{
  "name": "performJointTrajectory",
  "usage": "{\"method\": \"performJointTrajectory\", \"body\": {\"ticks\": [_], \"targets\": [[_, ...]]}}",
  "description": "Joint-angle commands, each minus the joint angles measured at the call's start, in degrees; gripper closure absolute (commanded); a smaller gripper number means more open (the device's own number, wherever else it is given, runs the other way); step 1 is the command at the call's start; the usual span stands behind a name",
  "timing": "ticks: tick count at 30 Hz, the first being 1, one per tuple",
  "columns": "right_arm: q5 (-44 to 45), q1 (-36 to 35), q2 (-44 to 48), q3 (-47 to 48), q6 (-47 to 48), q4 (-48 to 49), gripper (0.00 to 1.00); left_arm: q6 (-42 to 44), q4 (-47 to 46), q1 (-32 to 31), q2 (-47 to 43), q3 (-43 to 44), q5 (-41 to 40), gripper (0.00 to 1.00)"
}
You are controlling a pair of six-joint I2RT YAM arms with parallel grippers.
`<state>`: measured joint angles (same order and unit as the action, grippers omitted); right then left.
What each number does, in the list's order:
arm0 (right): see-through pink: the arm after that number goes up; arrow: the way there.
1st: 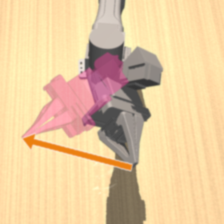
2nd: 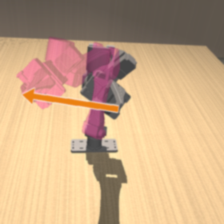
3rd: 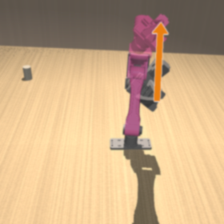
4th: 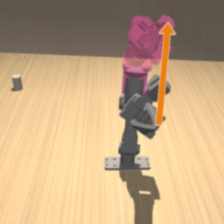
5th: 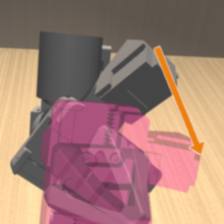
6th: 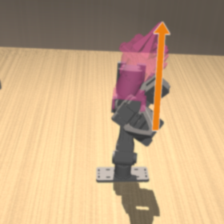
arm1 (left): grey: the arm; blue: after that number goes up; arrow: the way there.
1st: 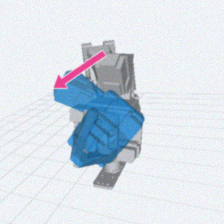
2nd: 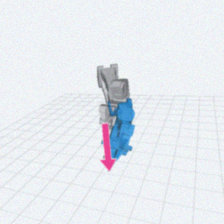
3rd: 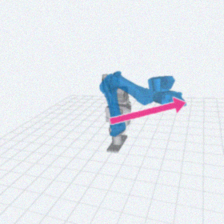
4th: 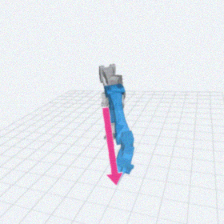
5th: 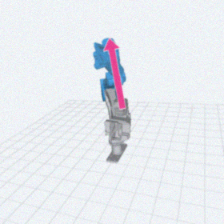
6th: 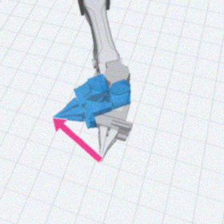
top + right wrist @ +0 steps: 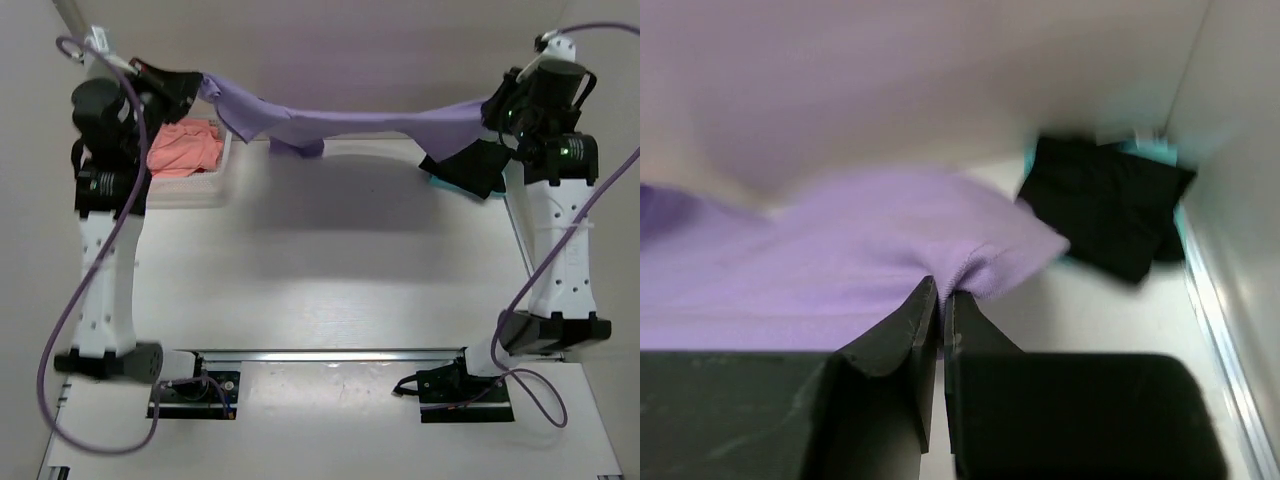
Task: Fold and stack the t-shirts
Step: Flatten out the tshirt
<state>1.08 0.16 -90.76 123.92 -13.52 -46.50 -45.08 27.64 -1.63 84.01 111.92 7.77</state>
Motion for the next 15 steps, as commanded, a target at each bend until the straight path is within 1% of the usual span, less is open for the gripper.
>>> {"method": "performJointTrajectory", "body": {"ticks": [1,2,3,4,5,6,7,10,11,13,14,15], "targets": [[-0.6,0.3,3.7,-15.0,0.5,0.1,1.00,4.2,1.3,-1.0,-10.6,-12.1,-1.9,1.00],[-2.8,-0.2,5.1,-20.9,0.3,1.0,1.00,4.6,1.8,-1.5,-14.2,-17.9,-1.5,1.00],[-4.4,0.3,8.1,-24.2,0.2,1.4,1.00,4.0,1.9,-1.3,-15.7,-23.9,-1.0,1.00],[-5.6,0.2,10.8,-33.8,0.5,1.8,1.00,3.7,1.7,-1.0,-19.1,-30.2,2.3,1.00],[-6.4,0.3,12.2,-36.8,0.0,2.3,1.00,3.4,2.2,-1.4,-22.4,-33.5,2.9,1.00],[-6.8,0.4,15.1,-40.0,-0.3,2.6,0.99,3.2,2.2,-1.7,-24.1,-39.6,3.2,1.00],[-7.5,0.1,18.0,-46.2,-0.2,2.4,1.00,2.6,4.3,-1.8,-27.6,-42.7,3.7,1.00],[-11.1,0.3,25.1,-63.3,-1.7,3.2,1.00,0.3,9.8,-0.8,-36.2,-59.9,6.0,1.00],[-11.7,0.8,27.5,-66.1,-2.5,3.0,1.00,-0.7,12.8,-0.7,-39.4,-64.8,6.8,1.00],[-13.6,1.4,30.3,-75.4,-2.6,2.2,1.00,-2.4,15.5,-1.9,-43.1,-70.7,7.6,1.00],[-14.5,1.9,31.6,-76.7,-3.1,1.9,1.00,-3.1,16.9,-3.2,-44.8,-73.5,7.7,1.00],[-14.9,2.4,32.3,-80.0,-3.4,1.3,1.00,-4.4,18.2,-4.2,-46.2,-74.7,7.4,1.00]]}}
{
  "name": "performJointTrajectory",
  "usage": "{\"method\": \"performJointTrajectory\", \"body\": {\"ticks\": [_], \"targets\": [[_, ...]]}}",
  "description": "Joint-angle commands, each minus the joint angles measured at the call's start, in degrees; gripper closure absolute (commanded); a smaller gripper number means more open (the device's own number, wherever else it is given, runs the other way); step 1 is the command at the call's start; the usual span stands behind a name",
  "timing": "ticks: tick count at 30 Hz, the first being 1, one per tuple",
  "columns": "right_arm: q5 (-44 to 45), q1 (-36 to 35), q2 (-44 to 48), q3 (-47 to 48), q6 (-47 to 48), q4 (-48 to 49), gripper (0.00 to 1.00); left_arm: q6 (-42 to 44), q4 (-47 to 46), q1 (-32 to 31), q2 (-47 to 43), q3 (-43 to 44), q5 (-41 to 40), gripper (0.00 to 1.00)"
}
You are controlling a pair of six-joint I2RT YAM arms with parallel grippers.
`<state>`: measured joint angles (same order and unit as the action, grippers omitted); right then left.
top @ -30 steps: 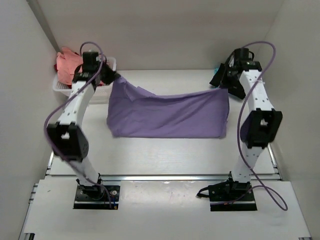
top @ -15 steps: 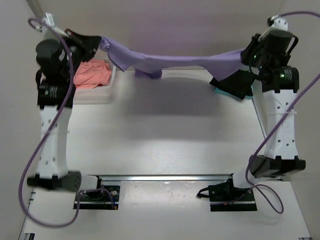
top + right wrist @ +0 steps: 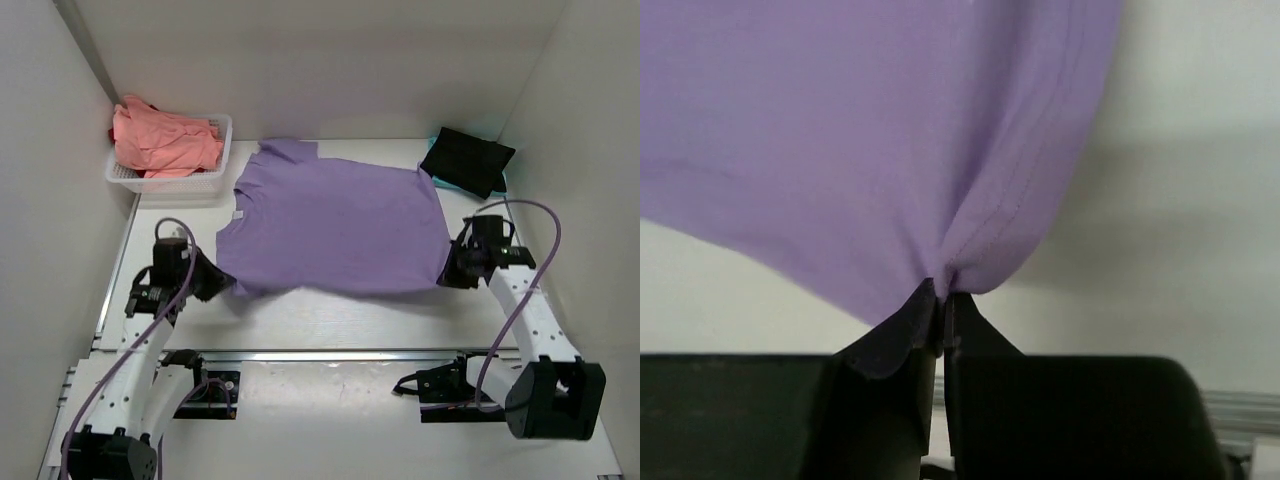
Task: Fold and stack the t-shirts
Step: Flatten out the tshirt, then grap the side of the flattened tshirt closest away from the robot with both arms, then fold the flattened tshirt in 1/3 of the way
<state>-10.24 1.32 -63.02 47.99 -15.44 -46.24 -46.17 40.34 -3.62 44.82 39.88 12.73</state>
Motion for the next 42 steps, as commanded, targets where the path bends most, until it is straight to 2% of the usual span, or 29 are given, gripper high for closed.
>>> {"method": "performJointTrajectory", "body": {"ticks": [1,6,9,12,18,24,34,42], "targets": [[-3.5,1.4,5.6,-7.0,-2.2,0.4,1.00,-3.3,6.5,-2.5,-7.2,-4.5,2.9,1.00],[0.3,-1.0,4.5,-7.1,-5.6,-1.9,1.00,-3.8,7.2,-3.4,-7.4,-8.1,5.8,1.00],[-1.0,2.8,-0.9,-5.7,-5.6,-5.5,1.00,-3.7,6.5,-2.7,-6.2,-7.5,5.2,1.00],[-1.1,4.7,-2.0,-5.5,-5.7,-6.3,1.00,-3.7,2.1,-1.5,-1.9,-5.1,5.7,1.00],[-1.3,8.9,-8.1,-1.3,-4.8,-3.8,1.00,-0.4,-4.6,-0.6,13.9,7.8,2.2,1.00],[-1.5,9.5,-16.1,4.0,-4.6,-1.9,1.00,-0.3,-11.4,0.9,27.1,16.1,0.5,1.00],[0.0,10.7,-26.0,9.1,-6.3,0.4,1.00,1.9,-11.7,0.5,45.7,32.9,-1.2,1.00],[1.0,11.2,-30.3,12.7,-6.9,0.0,1.00,1.9,-11.6,0.9,55.5,39.5,-1.6,1.00]]}}
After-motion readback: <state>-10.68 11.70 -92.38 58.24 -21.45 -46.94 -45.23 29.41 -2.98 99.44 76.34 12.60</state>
